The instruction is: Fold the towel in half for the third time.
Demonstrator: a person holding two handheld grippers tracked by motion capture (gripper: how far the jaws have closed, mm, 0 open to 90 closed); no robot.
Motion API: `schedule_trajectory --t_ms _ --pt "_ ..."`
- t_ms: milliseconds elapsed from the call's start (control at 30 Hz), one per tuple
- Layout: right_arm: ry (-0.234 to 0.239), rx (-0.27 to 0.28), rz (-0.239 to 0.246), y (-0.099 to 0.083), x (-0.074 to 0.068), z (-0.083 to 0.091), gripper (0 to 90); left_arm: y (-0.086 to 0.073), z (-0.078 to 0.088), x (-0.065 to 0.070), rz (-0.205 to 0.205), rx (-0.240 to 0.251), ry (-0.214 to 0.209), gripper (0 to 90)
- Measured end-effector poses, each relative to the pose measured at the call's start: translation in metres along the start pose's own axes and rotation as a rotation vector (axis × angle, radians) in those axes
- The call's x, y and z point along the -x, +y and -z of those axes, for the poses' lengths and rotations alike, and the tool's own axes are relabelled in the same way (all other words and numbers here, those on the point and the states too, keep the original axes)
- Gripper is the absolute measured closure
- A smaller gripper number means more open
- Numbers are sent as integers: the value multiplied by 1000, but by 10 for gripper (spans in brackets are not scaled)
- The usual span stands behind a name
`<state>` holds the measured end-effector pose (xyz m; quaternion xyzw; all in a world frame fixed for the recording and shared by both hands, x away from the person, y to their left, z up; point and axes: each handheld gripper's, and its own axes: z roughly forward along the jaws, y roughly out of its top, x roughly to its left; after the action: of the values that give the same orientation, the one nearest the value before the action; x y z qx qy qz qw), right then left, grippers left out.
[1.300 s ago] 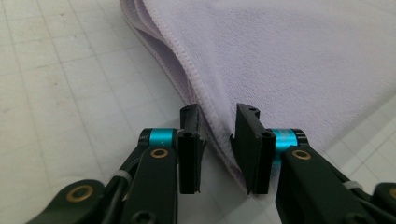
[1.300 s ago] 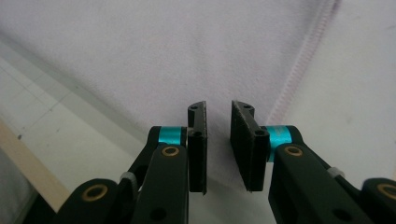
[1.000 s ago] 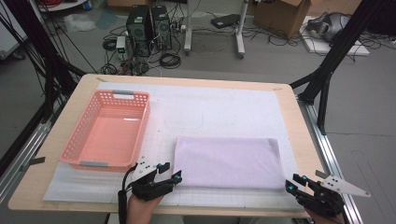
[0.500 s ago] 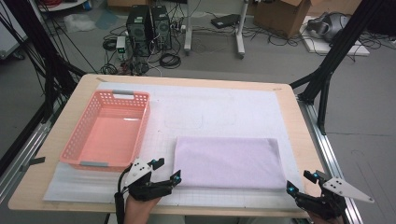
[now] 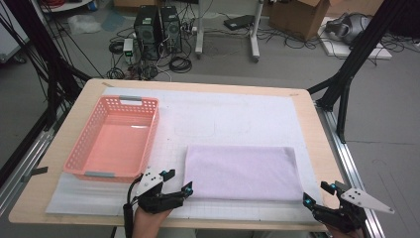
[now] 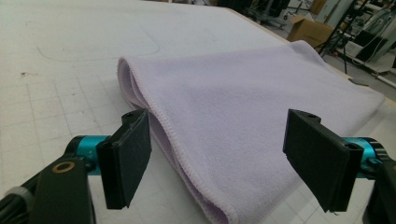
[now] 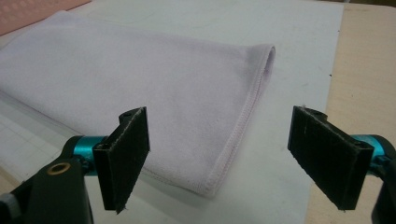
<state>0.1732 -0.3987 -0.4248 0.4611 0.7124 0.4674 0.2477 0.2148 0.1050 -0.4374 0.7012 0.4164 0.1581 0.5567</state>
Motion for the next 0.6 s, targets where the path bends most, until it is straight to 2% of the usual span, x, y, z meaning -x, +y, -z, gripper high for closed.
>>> schedule_trajectory --t_ms 133,300,600 --pt "8 -7 -7 -1 0 0 197 -2 -6 -1 19 -50 -1 270" --pt "19 -26 -3 -2 1 -1 195 -6 -11 1 24 -96 -6 286" --pt "31 -32 -32 1 -2 -8 176 -10 -16 -1 65 -161 51 347"
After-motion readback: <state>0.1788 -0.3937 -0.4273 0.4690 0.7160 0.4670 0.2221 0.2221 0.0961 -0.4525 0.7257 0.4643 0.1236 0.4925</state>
